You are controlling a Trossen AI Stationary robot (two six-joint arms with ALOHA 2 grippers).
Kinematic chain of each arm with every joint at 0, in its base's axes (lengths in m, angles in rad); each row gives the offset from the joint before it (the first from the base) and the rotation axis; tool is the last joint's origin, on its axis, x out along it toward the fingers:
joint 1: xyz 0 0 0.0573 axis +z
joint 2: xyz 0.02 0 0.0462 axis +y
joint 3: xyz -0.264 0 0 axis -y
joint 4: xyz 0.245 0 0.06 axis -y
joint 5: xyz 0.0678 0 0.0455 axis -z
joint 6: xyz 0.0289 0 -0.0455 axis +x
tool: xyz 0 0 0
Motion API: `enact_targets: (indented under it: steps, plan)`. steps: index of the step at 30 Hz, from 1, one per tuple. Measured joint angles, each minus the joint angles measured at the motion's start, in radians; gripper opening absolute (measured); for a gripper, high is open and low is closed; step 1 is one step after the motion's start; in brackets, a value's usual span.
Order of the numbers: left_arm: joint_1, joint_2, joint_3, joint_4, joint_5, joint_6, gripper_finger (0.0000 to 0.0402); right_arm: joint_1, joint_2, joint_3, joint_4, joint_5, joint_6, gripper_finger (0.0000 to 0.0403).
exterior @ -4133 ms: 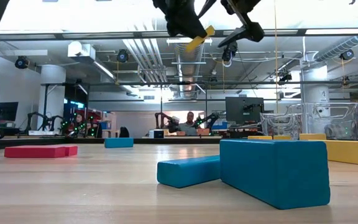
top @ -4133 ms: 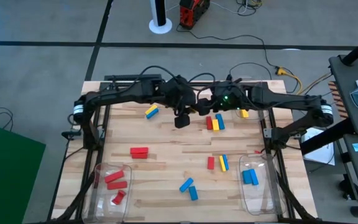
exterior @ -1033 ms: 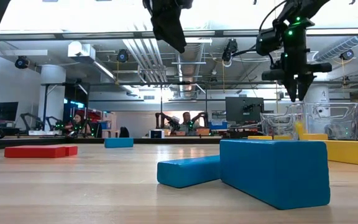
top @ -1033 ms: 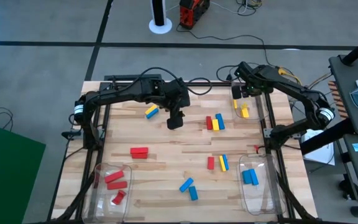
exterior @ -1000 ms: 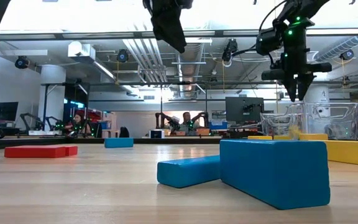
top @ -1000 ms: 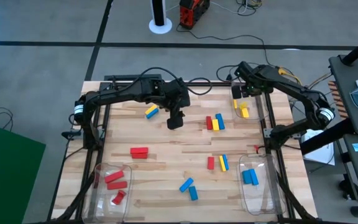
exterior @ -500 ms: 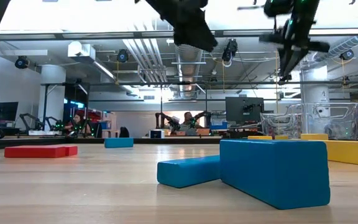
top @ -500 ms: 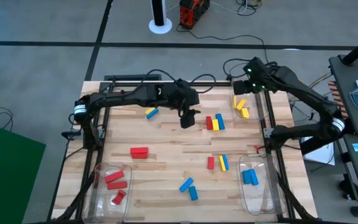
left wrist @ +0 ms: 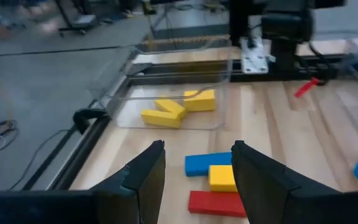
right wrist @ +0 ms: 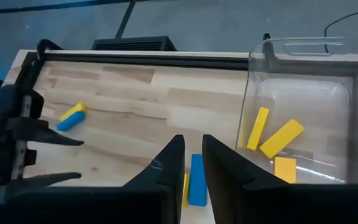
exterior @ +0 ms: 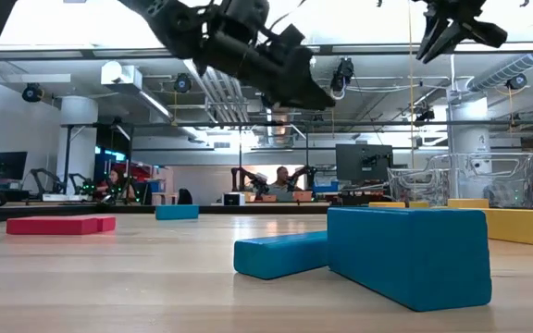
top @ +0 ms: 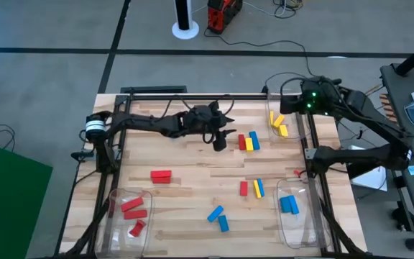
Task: Sort blocks
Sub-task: Put the red block into the bottom left transparent bin
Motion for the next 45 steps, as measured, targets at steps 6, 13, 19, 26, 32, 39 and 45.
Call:
enact_targets:
  steps: [6, 13, 19, 26, 32, 39, 45]
  plan:
    - [0.008, 0.108, 0.056, 0.025, -0.013, -0.084, 0.0162, 0.022, 0.036, -0.002, 0.013, 0.024, 0.010, 0.0043]
    - [0.012, 0.304, 0.302, -0.206, -0.010, -0.075, 0.0162, 0.022, 0.094, -0.002, 0.012, -0.003, 0.003, 0.0043]
    - [0.016, 0.392, 0.398, -0.323, 0.127, -0.038, 0.0162, 0.028, 0.111, -0.002, 0.010, -0.014, -0.001, 0.0043]
    - [0.019, 0.401, 0.385, -0.340, 0.146, -0.014, 0.0163, 0.035, 0.112, -0.002, 0.009, -0.014, -0.001, 0.0043]
    - [0.032, 0.401, 0.385, -0.350, 0.144, 0.042, 0.0186, 0.035, 0.114, -0.002, 0.009, -0.014, -0.001, 0.0043]
    - [0.044, 0.401, 0.384, -0.369, 0.141, 0.029, 0.0256, 0.035, 0.114, -0.002, 0.009, -0.014, -0.003, 0.0043]
    - [0.042, 0.434, 0.385, -0.352, 0.137, -0.010, 0.0301, 0.037, 0.114, -0.002, 0.010, -0.014, -0.003, 0.0043]
